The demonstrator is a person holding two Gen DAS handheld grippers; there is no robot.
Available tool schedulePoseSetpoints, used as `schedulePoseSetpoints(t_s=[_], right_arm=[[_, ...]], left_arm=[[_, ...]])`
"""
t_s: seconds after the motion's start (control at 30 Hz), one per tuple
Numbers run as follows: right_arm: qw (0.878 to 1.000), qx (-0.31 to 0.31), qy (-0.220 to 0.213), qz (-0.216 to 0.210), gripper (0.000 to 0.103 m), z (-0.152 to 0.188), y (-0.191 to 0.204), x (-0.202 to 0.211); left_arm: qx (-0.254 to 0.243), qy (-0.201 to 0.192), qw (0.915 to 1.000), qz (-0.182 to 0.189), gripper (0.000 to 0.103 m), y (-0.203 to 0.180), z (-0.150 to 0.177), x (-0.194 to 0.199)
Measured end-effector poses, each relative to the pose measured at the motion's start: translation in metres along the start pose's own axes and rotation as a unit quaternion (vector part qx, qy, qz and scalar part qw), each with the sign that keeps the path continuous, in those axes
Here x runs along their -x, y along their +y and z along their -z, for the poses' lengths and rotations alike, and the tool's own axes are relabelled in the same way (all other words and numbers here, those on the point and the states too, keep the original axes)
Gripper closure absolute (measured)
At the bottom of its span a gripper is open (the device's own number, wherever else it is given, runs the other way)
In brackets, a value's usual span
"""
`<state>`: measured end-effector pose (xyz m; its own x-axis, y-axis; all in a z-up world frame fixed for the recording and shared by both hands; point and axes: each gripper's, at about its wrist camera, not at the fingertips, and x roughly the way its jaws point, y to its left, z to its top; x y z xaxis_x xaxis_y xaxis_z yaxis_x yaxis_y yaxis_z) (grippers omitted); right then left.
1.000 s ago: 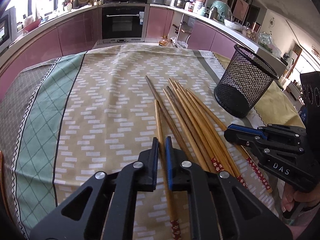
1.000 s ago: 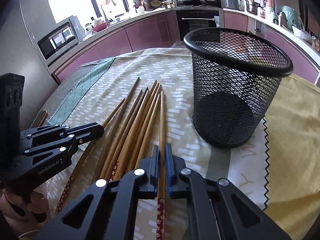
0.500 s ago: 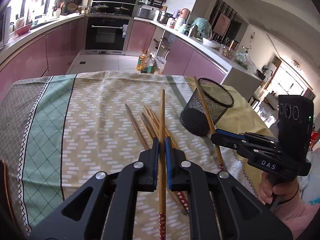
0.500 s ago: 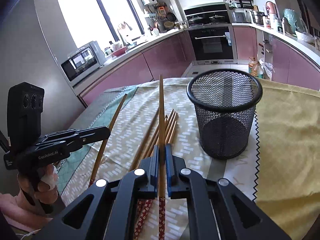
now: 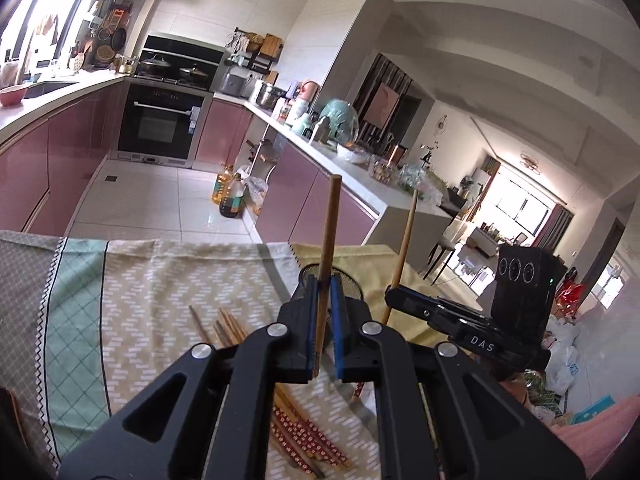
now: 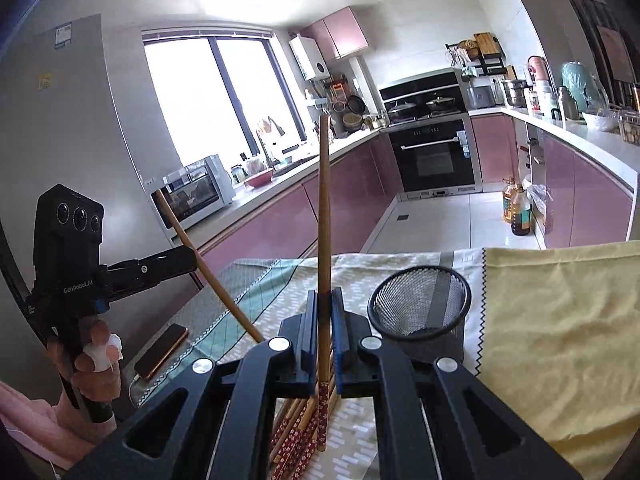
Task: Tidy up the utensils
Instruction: 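Lift the right tool's chopstick upright over the mesh cup while the left tool lifts its own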
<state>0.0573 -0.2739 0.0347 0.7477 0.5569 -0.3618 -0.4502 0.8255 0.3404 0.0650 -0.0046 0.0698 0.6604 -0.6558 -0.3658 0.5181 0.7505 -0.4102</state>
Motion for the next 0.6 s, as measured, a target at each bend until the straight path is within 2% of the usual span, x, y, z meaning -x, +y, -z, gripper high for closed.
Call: schedulePoseSetpoints(t_s=[0.3, 0.4, 0.6], right_arm=[[0.997, 0.026, -0.064, 0.037, 0.098, -0.05, -0.015, 0.008], [0.996, 0.021, -0.076, 0.045, 0.098, -0.062, -0.027, 0.004], [0.995, 0.016, -0.069, 0.068, 0.098, -0.066, -0.045, -0.017]], left_arm=[[-0.012, -0.055, 0.9979, 0.033, 0.096, -0.033, -0.062, -0.02], [-0.027, -0.06, 0.9975, 0.026, 0.096, -0.046, -0.076, -0.031], [-0.032, -0.056, 0.9978, 0.018, 0.096, -0.059, -0.09, -0.057]])
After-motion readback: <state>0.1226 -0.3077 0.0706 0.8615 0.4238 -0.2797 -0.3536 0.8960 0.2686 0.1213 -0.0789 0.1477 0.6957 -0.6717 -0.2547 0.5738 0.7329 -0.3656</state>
